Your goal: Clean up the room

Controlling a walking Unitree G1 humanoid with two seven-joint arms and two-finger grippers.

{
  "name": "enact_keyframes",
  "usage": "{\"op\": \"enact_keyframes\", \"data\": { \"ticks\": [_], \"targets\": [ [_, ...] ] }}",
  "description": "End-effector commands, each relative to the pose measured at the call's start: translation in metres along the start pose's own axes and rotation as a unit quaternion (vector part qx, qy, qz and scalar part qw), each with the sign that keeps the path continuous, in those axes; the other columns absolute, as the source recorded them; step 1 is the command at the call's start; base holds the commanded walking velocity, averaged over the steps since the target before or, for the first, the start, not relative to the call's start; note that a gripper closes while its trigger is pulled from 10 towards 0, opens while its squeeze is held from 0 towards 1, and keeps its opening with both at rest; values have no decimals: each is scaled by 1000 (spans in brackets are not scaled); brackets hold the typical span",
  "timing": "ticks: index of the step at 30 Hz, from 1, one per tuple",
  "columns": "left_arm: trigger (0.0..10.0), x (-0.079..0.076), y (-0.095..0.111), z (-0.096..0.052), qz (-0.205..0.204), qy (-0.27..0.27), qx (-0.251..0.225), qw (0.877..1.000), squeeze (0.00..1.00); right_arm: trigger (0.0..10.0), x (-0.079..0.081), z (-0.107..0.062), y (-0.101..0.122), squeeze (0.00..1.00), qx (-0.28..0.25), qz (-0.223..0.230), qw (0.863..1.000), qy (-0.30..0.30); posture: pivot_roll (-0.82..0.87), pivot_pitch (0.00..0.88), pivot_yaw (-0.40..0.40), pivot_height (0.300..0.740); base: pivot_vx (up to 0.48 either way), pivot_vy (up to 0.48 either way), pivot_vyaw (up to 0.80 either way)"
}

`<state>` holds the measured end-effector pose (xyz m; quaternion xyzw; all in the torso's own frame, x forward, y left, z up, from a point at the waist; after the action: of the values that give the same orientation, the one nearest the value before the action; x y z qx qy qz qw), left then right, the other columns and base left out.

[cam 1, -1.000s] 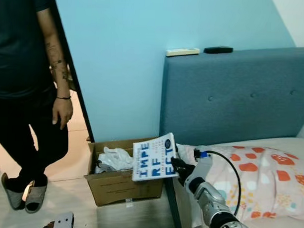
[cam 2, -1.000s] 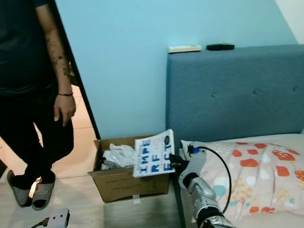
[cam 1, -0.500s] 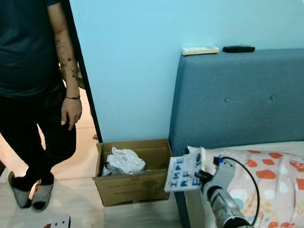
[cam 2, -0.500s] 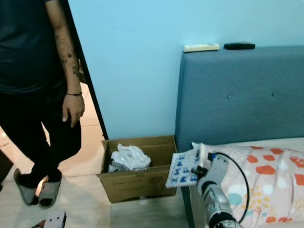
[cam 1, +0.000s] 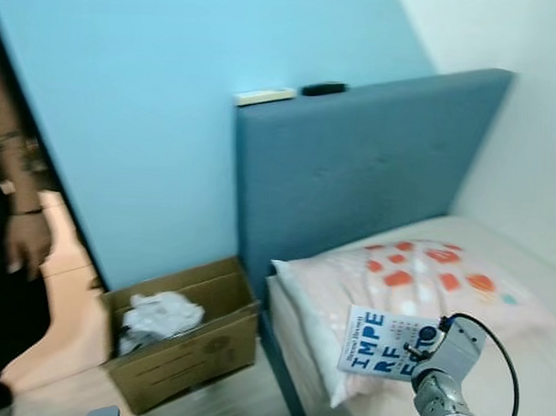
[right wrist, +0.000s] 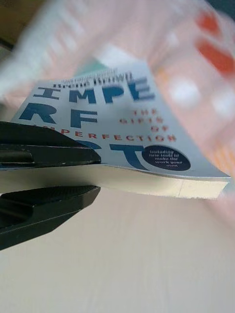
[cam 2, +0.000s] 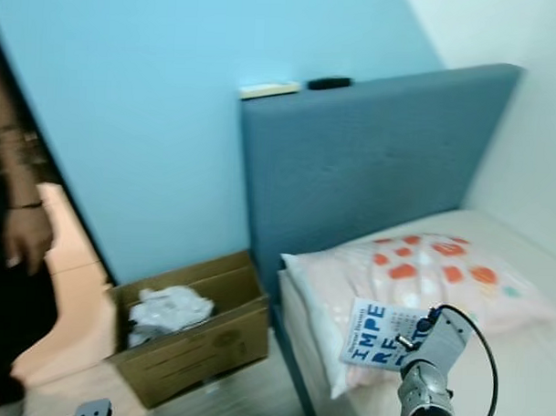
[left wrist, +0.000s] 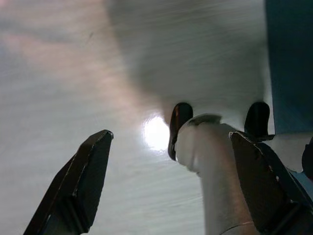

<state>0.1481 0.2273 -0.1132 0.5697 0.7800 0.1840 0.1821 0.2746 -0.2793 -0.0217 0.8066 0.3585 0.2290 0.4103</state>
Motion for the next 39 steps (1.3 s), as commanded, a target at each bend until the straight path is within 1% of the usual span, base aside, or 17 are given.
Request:
{"op": "enact_keyframes", "data": {
  "ticks": [1, 5, 7, 11, 12, 15, 16, 18, 19, 20, 22, 25, 27, 29, 30, 37, 39],
  "targets": [
    [10000, 5, 2, -1, 12, 2, 3, 1000, 0, 10000, -13, 1, 5, 0, -18, 16, 999, -31, -50, 22, -18, 726, 0, 0, -738],
    [10000, 4, 1, -1, 16, 0, 5, 1000, 0, 10000, -15, 0, 5, 0, -22, 17, 999, -44, -56, 24, -18, 726, 0, 0, -738],
    [10000, 1, 0, 0, 18, -4, 6, 1000, 0, 10000, -19, -2, -11, 0, 19, -4, 998, -59, -63, 25, -19, 726, 0, 0, -369],
    [10000, -4, -1, 0, 20, -8, 6, 1000, 0, 10000, -18, -5, -27, 0, 60, 5, 997, -52, -62, 29, -17, 726, 0, 0, 0],
    [10000, -8, -2, 1, 22, -12, 6, 1000, 0, 10000, -14, -7, -39, 0, 93, 33, 994, -38, -58, 31, -14, 726, 0, 0, 0],
    [10000, -20, -4, 2, 28, -22, 7, 999, 0, 10000, 14, -10, -42, 0, 98, 112, 988, 47, -45, 36, -14, 726, 0, 0, 0],
    [10000, -20, -4, 2, 28, -22, 7, 999, 0, 10000, 14, -10, -42, 0, 98, 112, 988, 47, -45, 36, -14, 726, 0, 0, 0],
    [10000, -26, -5, 3, 33, -27, 7, 999, 0, 10000, 31, -13, -42, 0, 99, 121, 983, 95, -36, 43, -15, 726, 0, 0, 0],
    [10000, -26, -5, 3, 33, -27, 7, 999, 0, 10000, 31, -13, -42, 0, 99, 121, 983, 95, -36, 43, -15, 726, 0, 0, 0],
    [10000, -30, -4, 3, 35, -30, 6, 999, 0, 10000, 41, -16, -45, 0, 109, 123, 979, 120, -28, 50, -15, 726, 0, 0, 0],
    [10000, -32, -4, 4, 37, -32, 4, 999, 0, 10000, 51, -20, -49, 0, 121, 122, 974, 145, -19, 57, -15, 726, 0, 0, 0],
    [10000, -36, -2, 4, 39, -35, 1, 999, 0, 10000, 60, -24, -55, 0, 138, 124, 968, 168, -9, 65, -13, 726, 0, 0, 0],
    [10000, -38, 0, 5, 43, -38, -3, 998, 0, 10000, 75, -32, -62, 0, 162, 159, 950, 215, 12, 88, -8, 726, 0, 0, 0],
    [10000, -36, 0, 4, 47, -37, -3, 998, 0, 10000, 90, -36, -56, 0, 161, 194, 931, 263, 15, 96, -9, 726, 0, 0, 0],
    [10000, -35, -1, 4, 48, -36, -3, 998, 0, 10000, 93, -36, -54, 0, 159, 200, 927, 273, 15, 96, -9, 726, 0, 0, 0],
    [10000, -25, -3, 2, 48, -33, -5, 998, 0, 10000, 97, -31, -31, 0, 114, 231, 923, 287, 12, 107, -9, 726, 0, 0, 0],
    [10000, -11, -6, 0, 50, -29, -3, 998, 0, 10000, 90, -26, -24, 0, 93, 243, 927, 271, 6, 120, 0, 726, 0, 0, 0]
  ]
}}
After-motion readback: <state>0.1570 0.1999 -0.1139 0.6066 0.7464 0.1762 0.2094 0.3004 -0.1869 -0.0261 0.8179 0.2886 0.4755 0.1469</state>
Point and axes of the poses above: a point about 5 cm out from each wrist's last joint towards the gripper, its own z axis pointing out of the wrist towards the gripper, its own y axis along the axis of the wrist's last joint, x = y × z, the point moved 2 cm from there along z, pointing out of the wrist towards the gripper, and after that the axes turned 2 degrees about -z, right-handed, at the moved point
